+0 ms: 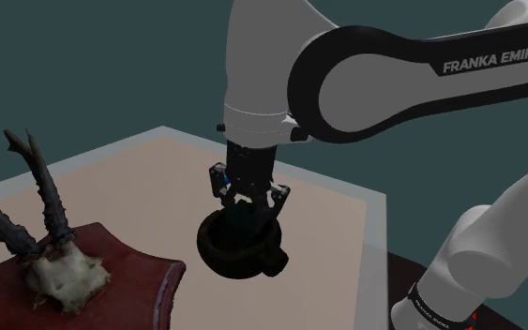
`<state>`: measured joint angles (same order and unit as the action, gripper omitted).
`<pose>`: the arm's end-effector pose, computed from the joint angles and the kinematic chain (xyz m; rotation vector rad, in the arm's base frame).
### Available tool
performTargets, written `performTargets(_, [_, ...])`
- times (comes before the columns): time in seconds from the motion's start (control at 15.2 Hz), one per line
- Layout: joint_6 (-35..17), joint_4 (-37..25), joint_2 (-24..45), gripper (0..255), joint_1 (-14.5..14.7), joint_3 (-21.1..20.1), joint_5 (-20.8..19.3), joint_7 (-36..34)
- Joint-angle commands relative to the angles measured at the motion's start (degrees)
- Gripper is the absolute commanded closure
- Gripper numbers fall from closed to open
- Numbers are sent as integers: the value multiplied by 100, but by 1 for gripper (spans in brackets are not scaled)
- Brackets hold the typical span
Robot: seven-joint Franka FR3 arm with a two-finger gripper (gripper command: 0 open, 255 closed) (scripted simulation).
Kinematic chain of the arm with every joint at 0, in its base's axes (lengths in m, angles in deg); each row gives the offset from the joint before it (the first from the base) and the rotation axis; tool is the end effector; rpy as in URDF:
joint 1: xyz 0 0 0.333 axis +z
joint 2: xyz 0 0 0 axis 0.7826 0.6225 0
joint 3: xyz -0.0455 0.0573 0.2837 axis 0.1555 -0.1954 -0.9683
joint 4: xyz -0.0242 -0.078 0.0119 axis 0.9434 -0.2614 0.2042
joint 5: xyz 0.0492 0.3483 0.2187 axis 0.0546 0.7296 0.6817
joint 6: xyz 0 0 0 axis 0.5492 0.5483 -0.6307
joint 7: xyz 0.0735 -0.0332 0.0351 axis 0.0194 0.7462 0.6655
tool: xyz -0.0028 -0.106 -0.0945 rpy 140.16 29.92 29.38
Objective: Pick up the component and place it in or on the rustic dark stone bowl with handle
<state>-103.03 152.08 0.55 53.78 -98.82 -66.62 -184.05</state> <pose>0.3455 0.4093 0.4697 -2.6112 1.7181 -0.0273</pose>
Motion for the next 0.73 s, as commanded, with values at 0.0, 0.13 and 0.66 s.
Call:
performTargets(0.0, [-6, 7, -1, 255, 0, 0, 1, 1])
performTargets(0.13, [-6, 7, -1, 255, 0, 0, 1, 1])
performTargets(0.66, [378, -359, -22, 0, -13, 46, -6, 1])
